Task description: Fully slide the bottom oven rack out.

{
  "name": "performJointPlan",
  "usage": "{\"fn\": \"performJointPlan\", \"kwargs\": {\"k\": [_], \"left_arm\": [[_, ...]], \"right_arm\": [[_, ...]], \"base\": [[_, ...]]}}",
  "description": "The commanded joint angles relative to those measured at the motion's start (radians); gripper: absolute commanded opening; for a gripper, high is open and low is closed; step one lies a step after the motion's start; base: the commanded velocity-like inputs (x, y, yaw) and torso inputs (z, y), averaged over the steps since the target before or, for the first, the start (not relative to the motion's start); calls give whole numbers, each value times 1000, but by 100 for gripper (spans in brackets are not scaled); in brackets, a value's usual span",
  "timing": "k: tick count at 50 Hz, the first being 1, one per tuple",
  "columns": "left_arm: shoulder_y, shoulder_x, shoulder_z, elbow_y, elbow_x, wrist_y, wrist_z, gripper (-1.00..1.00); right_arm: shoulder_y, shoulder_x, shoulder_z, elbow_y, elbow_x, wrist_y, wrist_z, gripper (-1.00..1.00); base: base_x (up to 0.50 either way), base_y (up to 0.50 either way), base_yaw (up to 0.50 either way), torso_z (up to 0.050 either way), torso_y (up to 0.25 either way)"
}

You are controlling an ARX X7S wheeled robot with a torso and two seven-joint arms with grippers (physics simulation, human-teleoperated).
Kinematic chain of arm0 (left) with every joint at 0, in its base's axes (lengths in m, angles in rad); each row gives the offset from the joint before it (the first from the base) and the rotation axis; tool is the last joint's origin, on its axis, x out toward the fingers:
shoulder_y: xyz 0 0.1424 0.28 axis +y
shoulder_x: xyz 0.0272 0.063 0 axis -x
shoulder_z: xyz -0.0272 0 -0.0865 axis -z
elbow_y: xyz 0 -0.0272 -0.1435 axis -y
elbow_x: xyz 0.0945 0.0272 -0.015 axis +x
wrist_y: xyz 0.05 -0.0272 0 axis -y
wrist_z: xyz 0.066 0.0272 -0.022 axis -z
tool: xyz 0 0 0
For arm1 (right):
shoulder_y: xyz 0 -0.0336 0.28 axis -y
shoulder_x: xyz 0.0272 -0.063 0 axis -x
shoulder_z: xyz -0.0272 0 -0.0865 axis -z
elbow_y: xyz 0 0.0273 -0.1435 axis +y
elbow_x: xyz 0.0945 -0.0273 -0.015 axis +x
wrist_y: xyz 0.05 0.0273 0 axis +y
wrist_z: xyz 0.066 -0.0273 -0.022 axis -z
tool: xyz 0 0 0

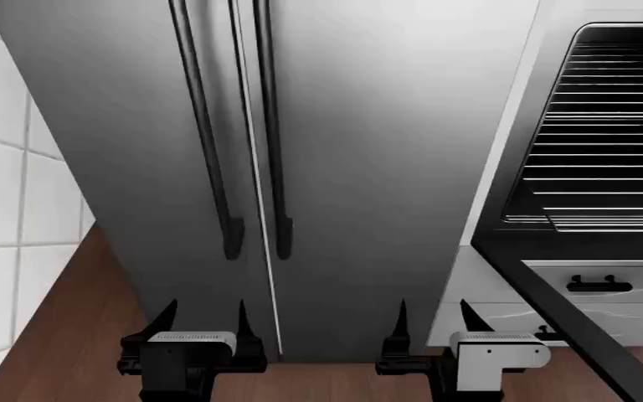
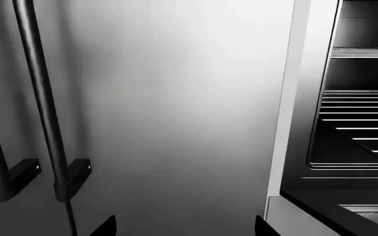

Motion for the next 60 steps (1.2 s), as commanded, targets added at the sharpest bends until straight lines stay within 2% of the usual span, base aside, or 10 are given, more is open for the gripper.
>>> {"fn": "performJointPlan", "kwargs": {"k": [1, 13, 52, 55, 60], "left_arm": [[0, -15, 18, -1, -18, 3, -17, 100], [10, -48, 44, 19, -100, 8, -37, 100], [1, -93, 93, 8, -163, 13, -95, 100], [12, -94, 89, 23, -165, 50, -106, 100], [34, -119, 90, 152, -197, -49, -121, 100]], "right_arm": [[0, 15, -21, -2, 12, 0, 23, 100], [0, 48, -65, 1, 18, 5, 84, 100], [12, 97, -126, 12, 59, 23, 151, 100], [7, 100, -127, -4, 50, 28, 170, 100], [0, 105, -121, -125, 59, 168, 198, 100]], "base": [[0, 0, 0, 0, 0], [0, 0, 0, 6, 0], [0, 0, 0, 50, 0], [0, 0, 0, 50, 0], [0, 0, 0, 15, 0]]}}
